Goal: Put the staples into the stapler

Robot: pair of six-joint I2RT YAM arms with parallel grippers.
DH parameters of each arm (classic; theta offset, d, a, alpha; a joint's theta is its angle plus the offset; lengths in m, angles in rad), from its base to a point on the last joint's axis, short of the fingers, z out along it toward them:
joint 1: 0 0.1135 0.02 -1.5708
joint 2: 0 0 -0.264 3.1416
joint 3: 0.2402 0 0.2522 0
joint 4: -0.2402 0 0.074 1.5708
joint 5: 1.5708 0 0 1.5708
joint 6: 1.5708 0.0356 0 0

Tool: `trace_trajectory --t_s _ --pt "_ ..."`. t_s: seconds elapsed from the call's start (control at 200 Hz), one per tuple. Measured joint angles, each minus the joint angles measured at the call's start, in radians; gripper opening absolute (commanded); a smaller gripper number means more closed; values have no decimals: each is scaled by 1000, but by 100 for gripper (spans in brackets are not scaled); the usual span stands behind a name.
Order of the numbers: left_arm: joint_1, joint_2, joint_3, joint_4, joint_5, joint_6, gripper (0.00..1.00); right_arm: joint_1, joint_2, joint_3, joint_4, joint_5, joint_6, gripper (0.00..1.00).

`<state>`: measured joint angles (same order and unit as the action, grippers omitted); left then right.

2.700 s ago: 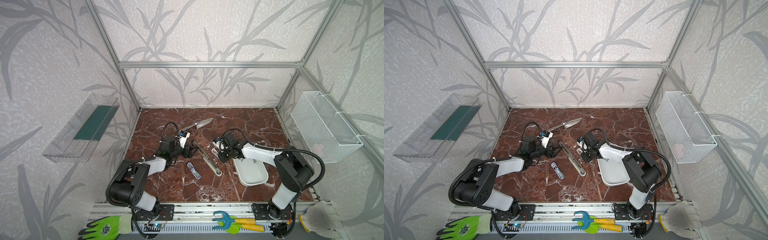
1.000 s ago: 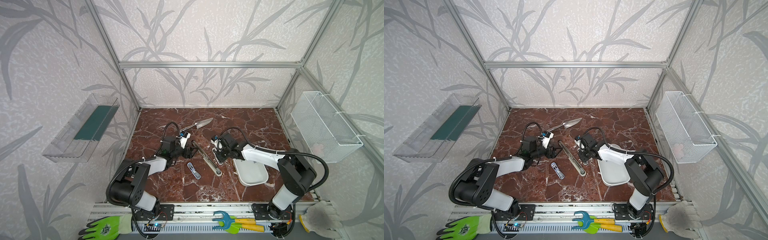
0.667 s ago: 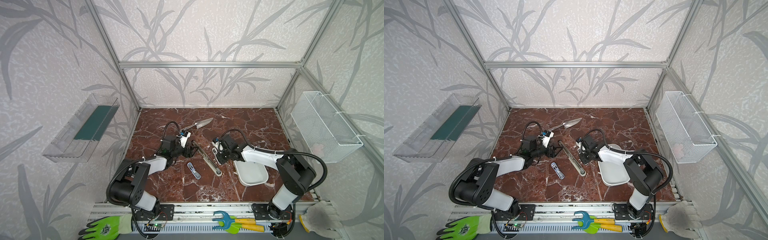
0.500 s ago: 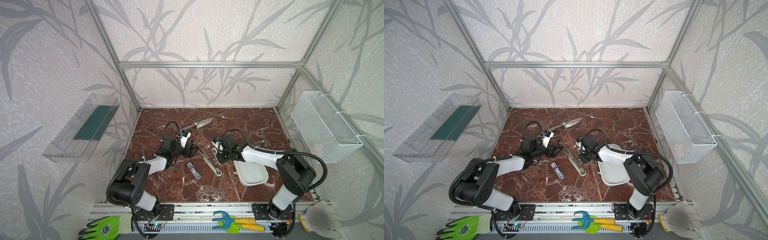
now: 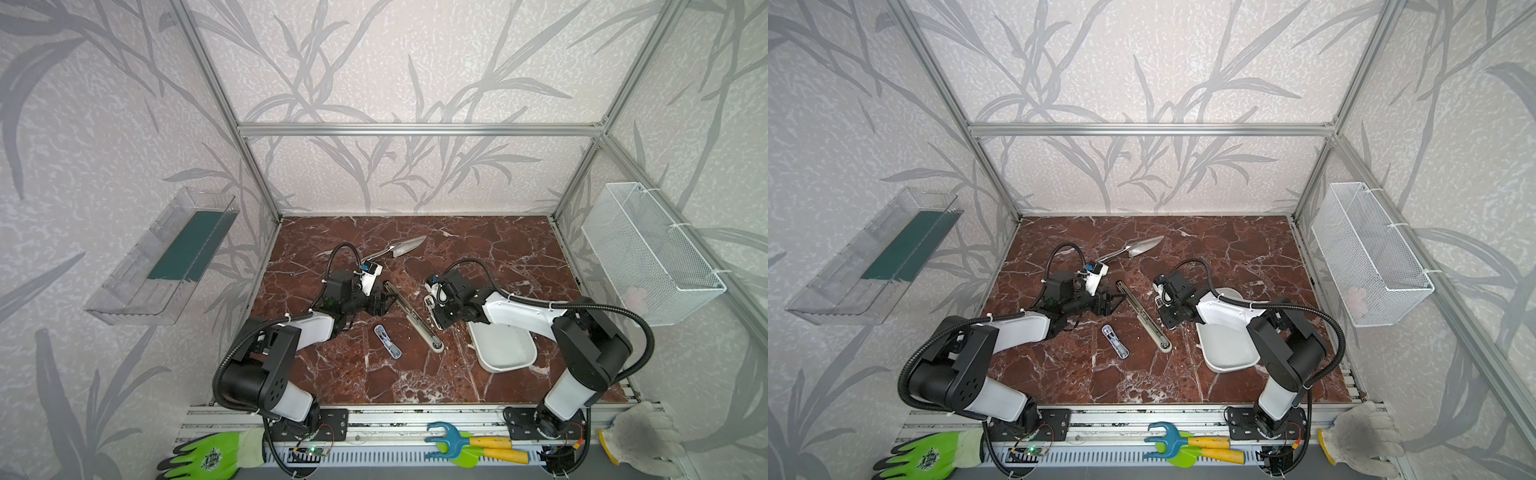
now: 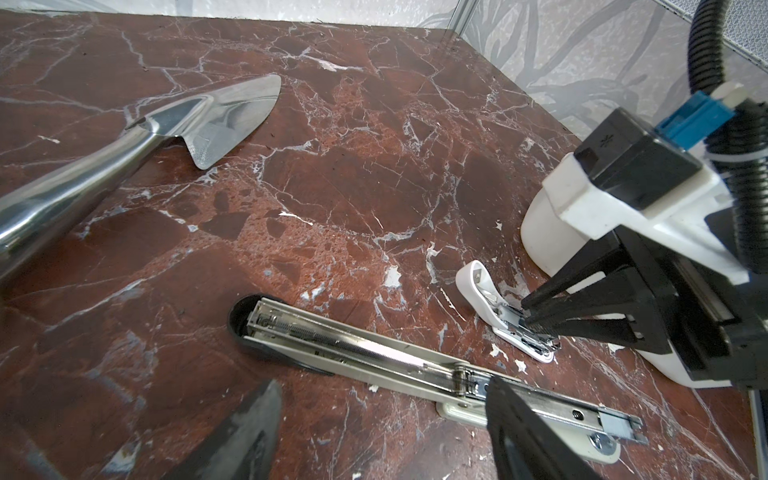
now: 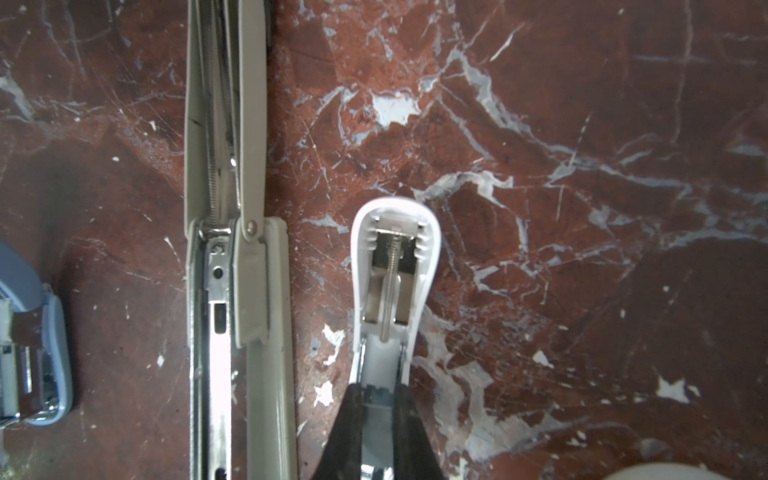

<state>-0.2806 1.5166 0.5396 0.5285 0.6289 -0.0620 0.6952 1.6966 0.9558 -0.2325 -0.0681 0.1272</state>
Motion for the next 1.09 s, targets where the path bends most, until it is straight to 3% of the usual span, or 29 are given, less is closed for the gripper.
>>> trace_trajectory --t_s 1.095 --pt "-2 0 0 -4 -2 2 78 32 0 24 -39 56 45 5"
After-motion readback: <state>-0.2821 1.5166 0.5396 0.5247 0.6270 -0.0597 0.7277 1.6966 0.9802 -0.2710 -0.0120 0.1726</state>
